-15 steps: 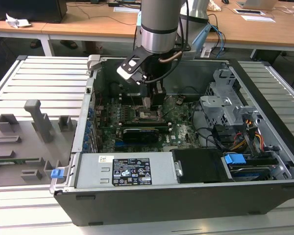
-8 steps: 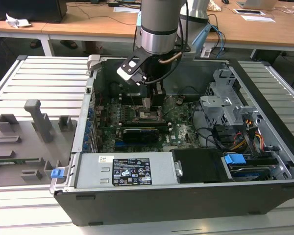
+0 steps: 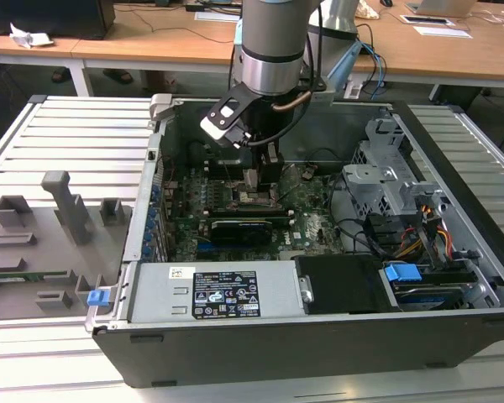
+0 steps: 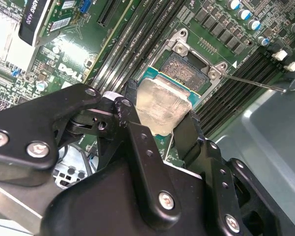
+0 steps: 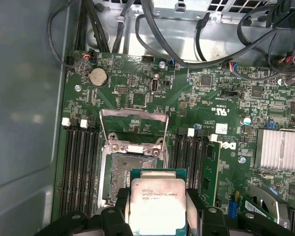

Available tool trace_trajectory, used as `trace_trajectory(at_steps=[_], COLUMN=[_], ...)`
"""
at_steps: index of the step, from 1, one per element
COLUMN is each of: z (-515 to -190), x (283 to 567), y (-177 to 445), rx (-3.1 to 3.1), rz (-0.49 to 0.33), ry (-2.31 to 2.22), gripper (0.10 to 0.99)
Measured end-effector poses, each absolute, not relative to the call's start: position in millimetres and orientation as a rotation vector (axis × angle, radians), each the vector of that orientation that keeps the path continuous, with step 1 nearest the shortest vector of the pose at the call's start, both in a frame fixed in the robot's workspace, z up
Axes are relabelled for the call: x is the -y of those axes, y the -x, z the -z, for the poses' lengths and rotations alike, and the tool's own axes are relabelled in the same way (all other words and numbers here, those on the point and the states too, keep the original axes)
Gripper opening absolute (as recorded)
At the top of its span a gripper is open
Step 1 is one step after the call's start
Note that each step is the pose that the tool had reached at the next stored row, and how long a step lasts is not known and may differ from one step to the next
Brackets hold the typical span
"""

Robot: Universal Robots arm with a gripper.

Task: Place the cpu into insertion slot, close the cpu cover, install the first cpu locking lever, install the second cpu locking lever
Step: 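Place the cpu into insertion slot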

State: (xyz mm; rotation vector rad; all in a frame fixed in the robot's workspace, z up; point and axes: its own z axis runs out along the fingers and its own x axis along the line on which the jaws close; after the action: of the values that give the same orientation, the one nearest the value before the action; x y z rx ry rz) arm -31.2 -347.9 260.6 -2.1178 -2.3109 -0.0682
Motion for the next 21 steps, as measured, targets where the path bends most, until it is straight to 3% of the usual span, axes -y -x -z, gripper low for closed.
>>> trace_trajectory(at_steps=[21], z=[-254.4], x=[347.9], y=[31.2], rx=[2.308], rz=[0.066], ry=[2.118], gripper=[0.541])
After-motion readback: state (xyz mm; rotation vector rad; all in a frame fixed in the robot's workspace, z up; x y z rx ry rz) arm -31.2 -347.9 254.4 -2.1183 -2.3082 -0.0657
